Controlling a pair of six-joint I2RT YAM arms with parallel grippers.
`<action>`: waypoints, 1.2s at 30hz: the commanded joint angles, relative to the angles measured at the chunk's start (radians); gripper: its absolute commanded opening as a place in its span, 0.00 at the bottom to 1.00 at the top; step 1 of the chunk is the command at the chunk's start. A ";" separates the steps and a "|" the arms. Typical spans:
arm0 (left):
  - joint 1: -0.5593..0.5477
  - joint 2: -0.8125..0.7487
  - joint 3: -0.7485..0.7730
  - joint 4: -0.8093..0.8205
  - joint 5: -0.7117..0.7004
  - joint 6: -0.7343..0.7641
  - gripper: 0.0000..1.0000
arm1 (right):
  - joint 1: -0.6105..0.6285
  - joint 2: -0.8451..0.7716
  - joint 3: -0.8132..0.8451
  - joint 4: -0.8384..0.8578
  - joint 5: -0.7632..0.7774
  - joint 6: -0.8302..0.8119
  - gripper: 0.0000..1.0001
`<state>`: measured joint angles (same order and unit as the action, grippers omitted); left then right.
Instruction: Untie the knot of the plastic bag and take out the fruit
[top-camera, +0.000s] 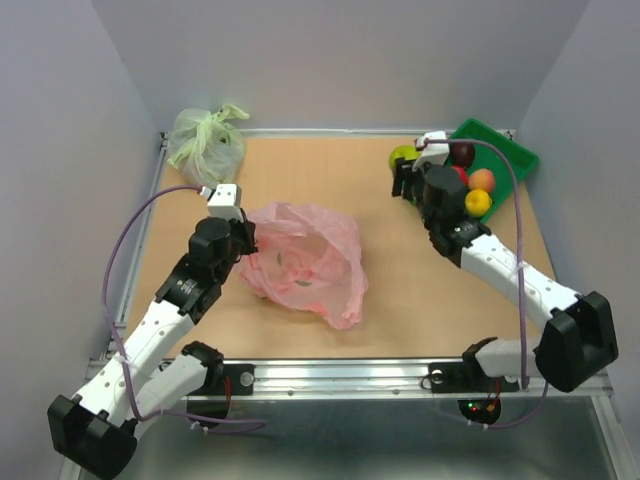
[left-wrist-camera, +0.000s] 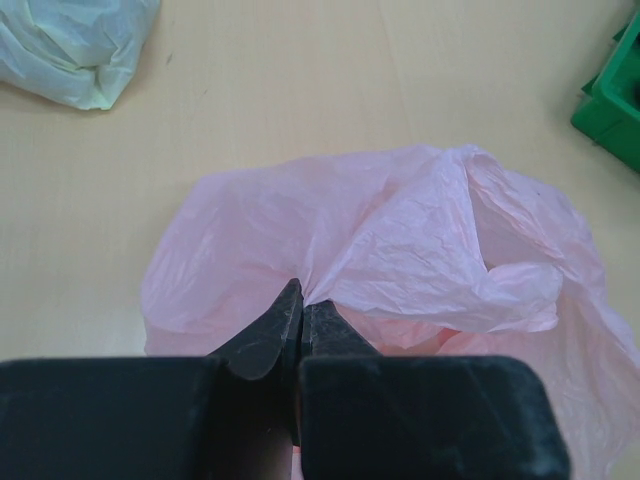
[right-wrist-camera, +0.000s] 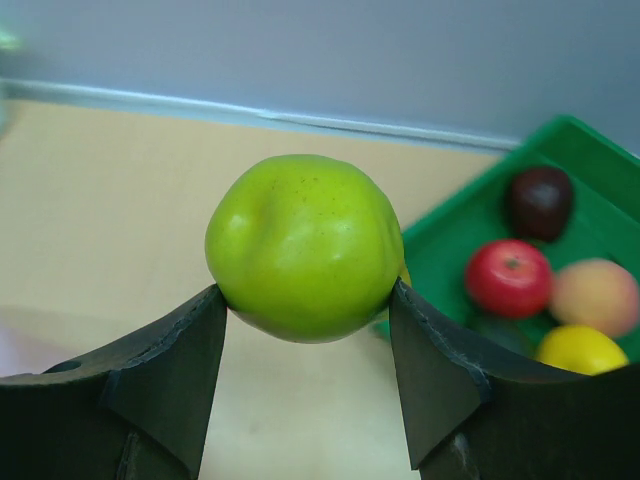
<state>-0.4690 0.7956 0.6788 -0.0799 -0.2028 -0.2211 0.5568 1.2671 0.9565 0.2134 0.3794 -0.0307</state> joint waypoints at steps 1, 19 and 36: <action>0.007 -0.048 -0.008 0.038 0.008 0.015 0.00 | -0.150 0.073 0.071 -0.003 0.072 0.083 0.01; 0.010 -0.128 -0.033 0.075 0.019 0.039 0.00 | -0.422 0.568 0.217 0.043 -0.077 0.291 0.30; 0.078 -0.145 -0.010 -0.023 -0.306 -0.075 0.00 | -0.422 -0.003 0.016 -0.029 -0.177 0.328 1.00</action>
<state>-0.4095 0.6605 0.6601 -0.0834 -0.4046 -0.2527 0.1322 1.4338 1.0435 0.1886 0.2813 0.2668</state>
